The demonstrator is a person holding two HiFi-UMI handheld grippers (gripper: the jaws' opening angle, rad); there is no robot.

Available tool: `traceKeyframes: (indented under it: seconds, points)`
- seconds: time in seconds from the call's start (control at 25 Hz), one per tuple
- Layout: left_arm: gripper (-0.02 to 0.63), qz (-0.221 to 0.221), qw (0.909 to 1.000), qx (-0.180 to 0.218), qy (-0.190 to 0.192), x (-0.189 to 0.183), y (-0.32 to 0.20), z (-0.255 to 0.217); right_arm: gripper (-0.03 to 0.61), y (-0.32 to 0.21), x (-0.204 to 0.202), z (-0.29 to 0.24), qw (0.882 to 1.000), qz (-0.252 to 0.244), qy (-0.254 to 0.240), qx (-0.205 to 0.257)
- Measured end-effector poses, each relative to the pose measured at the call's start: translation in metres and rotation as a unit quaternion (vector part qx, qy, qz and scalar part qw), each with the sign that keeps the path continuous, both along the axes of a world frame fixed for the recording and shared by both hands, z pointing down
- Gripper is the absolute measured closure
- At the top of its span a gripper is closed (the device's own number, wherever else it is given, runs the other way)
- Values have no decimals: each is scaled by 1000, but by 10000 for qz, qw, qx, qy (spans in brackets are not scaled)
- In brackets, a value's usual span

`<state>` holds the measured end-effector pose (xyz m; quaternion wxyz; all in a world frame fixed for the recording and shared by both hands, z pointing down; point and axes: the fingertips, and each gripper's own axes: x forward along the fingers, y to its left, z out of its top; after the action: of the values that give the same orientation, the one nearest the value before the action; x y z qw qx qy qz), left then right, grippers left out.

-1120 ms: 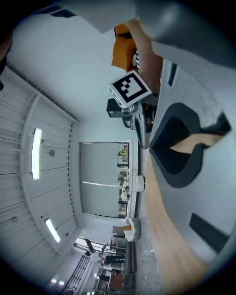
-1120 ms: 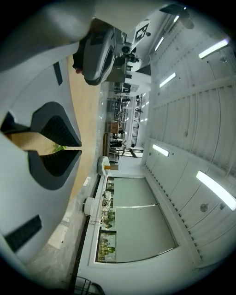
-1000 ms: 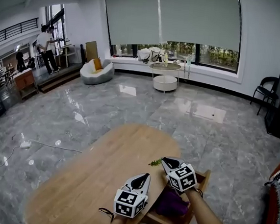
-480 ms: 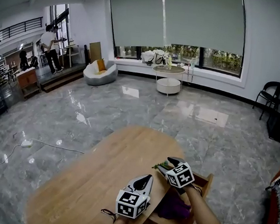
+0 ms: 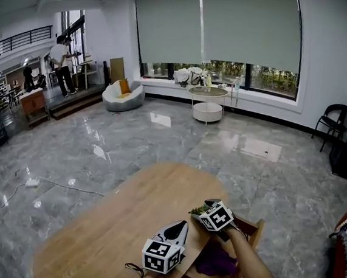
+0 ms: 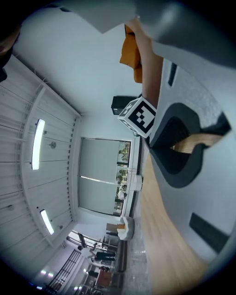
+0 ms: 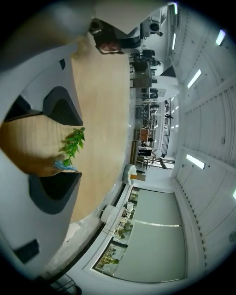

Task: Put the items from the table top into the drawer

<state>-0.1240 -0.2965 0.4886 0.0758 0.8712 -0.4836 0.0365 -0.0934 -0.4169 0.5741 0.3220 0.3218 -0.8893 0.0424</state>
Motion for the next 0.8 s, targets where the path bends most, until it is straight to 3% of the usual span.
traceKeyframes:
  seconds: [0.56, 0.8]
  points:
    - [609, -37, 9999, 57, 135, -7, -2, -7, 287, 0, -1, 0, 9994, 179, 77, -279]
    - [609, -22, 9999, 24, 148, -5, -1, -7, 367, 9, -7, -1, 9994, 23, 183, -292]
